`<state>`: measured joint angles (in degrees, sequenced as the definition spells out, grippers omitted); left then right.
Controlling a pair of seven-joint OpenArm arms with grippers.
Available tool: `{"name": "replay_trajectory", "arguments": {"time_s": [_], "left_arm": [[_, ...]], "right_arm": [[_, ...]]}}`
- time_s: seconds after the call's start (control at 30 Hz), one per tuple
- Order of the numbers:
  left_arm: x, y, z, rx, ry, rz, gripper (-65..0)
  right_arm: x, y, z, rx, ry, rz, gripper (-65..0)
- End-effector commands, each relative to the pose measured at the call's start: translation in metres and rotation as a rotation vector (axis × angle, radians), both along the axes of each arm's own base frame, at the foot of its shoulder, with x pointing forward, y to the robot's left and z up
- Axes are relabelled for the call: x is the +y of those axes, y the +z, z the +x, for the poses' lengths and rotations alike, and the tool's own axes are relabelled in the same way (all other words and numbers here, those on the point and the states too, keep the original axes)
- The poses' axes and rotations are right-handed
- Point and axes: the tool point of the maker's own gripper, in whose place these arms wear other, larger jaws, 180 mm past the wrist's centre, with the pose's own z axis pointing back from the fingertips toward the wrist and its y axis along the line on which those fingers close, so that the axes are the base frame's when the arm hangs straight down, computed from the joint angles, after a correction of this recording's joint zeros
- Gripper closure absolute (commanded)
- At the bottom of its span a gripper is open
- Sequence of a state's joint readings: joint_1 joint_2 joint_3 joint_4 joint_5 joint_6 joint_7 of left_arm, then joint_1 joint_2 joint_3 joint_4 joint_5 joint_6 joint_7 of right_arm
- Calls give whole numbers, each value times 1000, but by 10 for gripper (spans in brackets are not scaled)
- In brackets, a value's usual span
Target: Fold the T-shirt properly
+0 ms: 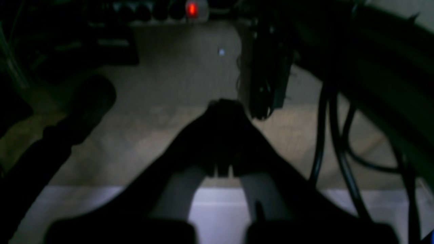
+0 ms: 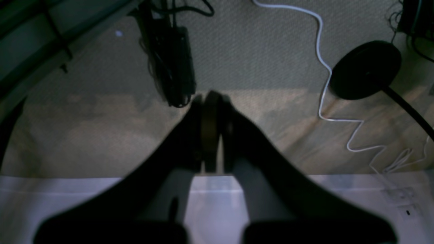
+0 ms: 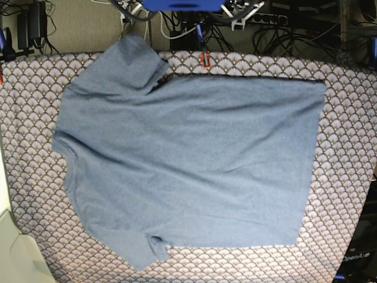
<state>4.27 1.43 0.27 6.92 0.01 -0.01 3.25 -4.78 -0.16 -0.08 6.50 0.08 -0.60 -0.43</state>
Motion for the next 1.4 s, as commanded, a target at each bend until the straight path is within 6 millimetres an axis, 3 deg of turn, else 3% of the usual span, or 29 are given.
{"name": "replay_trajectory", "arguments": {"time_s": [0.0, 0.23, 0.4, 0.5, 0.6, 0.73, 0.97, 1.27, 1.37], "left_arm": [[-3, 0, -1, 0, -4, -7, -4], [-3, 0, 1, -2, -7, -6, -3], [14, 3, -8, -32, -7, 12, -3], [32, 16, -16, -113, -16, 31, -3], [36, 44, -9, -237, -34, 28, -3], [42, 93, 15, -403, -65, 26, -3], [38, 163, 49, -552, -67, -12, -3], [22, 274, 84, -739, -37, -150, -4], [35, 295, 91, -783, -14, -131, -4]], "right_arm": [[4, 0, -1, 1, -1, 16, 0], [5, 0, 0, 0, -2, 17, 0], [1, 1, -11, -19, -5, 9, 0], [-9, 7, -21, -80, -2, -9, 0], [-14, 22, -24, -173, 10, -20, 0], [-26, 59, -14, -319, 35, -43, 0], [-41, 146, 19, -530, 87, -73, 0], [-47, 287, 75, -788, 147, -114, 0], [-48, 307, 87, -864, 151, -125, 0]]}}
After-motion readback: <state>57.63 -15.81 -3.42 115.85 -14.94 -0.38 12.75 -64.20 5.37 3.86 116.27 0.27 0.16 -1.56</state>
